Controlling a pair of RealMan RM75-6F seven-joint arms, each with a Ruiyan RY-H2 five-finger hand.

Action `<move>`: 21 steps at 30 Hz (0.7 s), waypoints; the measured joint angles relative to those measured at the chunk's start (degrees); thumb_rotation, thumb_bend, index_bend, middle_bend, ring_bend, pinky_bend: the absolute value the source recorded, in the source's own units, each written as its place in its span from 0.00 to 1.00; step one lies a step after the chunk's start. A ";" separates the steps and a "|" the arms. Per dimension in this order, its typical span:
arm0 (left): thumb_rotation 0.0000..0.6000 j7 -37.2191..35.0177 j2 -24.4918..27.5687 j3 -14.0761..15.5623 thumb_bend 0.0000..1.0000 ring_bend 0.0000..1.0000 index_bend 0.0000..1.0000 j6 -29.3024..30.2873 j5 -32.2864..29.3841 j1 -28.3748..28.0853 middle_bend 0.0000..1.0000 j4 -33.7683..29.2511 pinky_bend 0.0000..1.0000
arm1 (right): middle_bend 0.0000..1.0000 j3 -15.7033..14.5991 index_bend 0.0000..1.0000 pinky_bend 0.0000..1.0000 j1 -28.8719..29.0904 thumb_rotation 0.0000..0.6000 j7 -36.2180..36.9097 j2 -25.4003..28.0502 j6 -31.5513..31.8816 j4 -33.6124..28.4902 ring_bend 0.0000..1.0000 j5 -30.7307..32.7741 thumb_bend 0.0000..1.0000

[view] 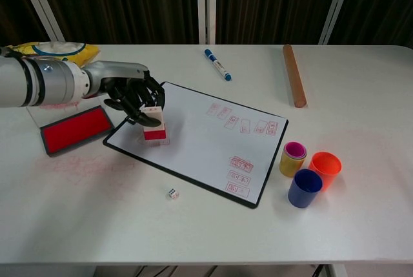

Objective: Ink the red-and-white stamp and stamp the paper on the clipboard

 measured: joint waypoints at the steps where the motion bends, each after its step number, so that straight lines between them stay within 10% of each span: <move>1: 1.00 0.18 1.37 0.01 0.41 0.92 0.72 0.29 0.05 0.25 0.72 -1.69 0.99 | 0.00 -0.03 0.00 0.00 0.07 1.00 0.04 -0.10 -0.13 0.05 0.00 -0.05 0.26; 10: 1.00 1.91 11.15 4.24 0.41 0.92 0.72 6.55 1.75 6.83 0.72 -12.29 0.99 | 0.00 -0.58 0.00 0.00 0.56 1.00 -0.39 -0.99 -1.03 0.24 0.00 -0.63 0.26; 21: 1.00 -2.56 11.54 11.11 0.41 0.92 0.72 13.05 10.42 14.79 0.72 -10.69 0.99 | 0.00 -0.83 0.00 0.00 0.61 1.00 -2.09 -1.10 -0.72 -0.64 0.00 -1.11 0.26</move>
